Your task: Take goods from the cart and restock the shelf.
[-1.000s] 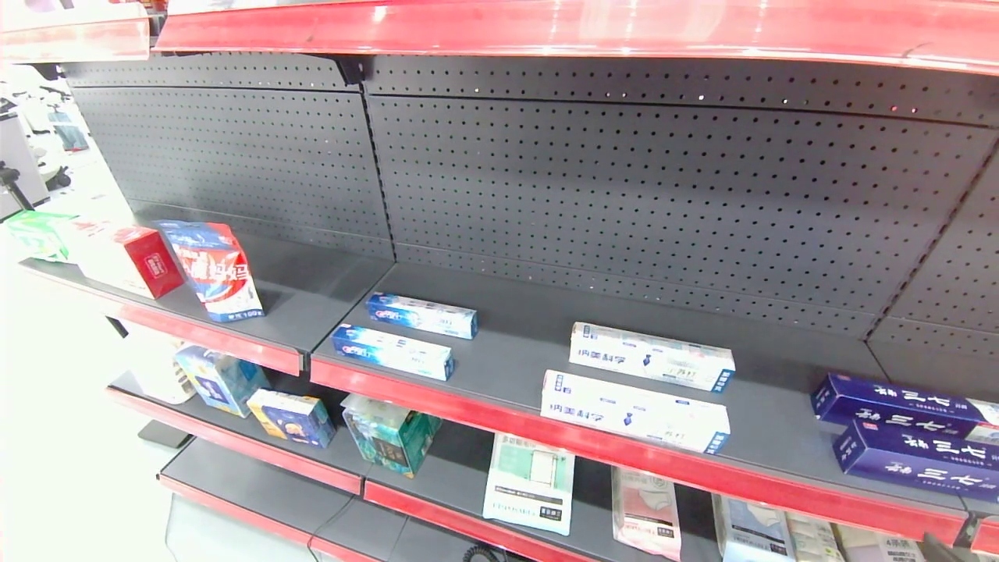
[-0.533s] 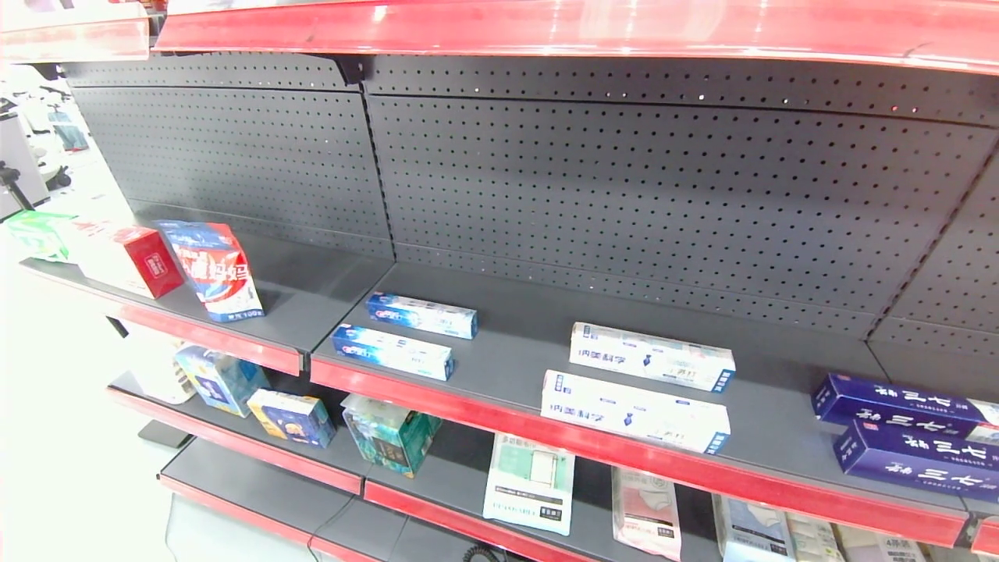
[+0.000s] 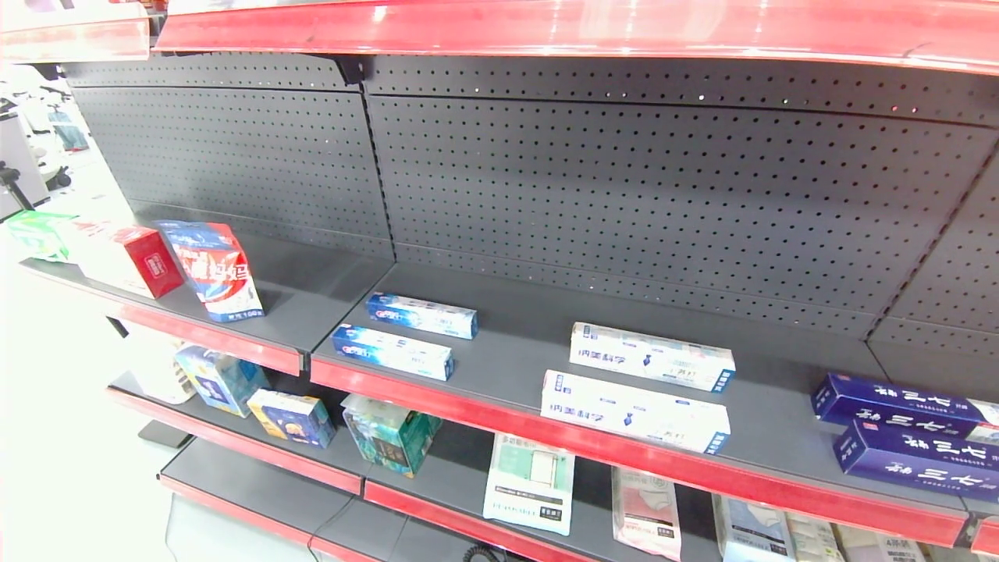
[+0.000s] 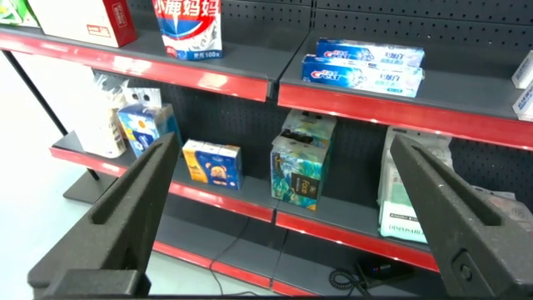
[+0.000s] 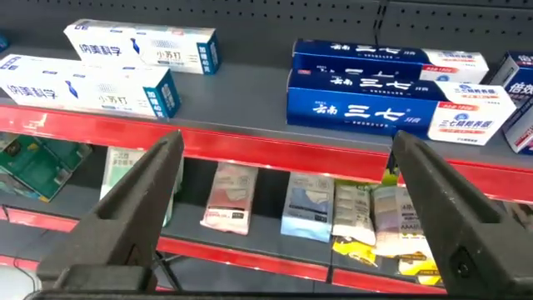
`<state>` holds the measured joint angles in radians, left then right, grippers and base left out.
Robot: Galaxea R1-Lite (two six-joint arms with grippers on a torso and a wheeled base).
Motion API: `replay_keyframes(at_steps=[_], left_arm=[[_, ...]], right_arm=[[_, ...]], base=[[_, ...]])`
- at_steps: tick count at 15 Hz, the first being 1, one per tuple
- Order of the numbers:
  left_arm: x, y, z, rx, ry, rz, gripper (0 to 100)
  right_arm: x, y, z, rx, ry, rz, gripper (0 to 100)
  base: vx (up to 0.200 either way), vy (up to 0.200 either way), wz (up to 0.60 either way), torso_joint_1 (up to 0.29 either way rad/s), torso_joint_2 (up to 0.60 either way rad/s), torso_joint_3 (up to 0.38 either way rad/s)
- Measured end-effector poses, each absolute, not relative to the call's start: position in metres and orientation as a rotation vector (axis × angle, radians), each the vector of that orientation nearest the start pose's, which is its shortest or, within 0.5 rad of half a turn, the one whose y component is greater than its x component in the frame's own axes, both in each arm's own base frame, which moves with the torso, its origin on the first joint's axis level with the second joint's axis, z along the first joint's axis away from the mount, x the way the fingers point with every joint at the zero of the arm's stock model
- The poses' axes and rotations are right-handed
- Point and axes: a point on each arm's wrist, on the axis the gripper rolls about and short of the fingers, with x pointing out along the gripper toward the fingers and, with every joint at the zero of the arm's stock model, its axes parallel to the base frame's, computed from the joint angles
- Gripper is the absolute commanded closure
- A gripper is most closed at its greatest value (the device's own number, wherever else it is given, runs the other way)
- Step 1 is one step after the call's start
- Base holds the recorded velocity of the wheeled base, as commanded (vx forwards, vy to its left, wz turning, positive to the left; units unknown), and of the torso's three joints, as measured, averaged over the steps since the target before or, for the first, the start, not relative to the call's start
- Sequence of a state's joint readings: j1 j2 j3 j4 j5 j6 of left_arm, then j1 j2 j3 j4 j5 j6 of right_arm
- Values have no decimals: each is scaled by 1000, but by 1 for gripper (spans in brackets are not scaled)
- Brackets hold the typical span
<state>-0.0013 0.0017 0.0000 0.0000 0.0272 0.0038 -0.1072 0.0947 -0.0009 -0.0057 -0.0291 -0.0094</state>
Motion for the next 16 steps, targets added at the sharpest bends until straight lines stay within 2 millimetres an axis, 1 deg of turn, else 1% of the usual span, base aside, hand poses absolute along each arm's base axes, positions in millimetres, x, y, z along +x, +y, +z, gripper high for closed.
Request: replay_keyframes(at_steps=[5, 16], left_arm=[[-23, 1, 75, 6, 2, 25, 0], [-22, 1, 75, 6, 7, 23, 0]], right_arm=[[-16, 1, 78, -4, 85, -138, 0], [-16, 1, 78, -4, 86, -136, 0]], base=[[0, 0, 0, 0, 0, 0], [0, 0, -600, 2, 2, -1]])
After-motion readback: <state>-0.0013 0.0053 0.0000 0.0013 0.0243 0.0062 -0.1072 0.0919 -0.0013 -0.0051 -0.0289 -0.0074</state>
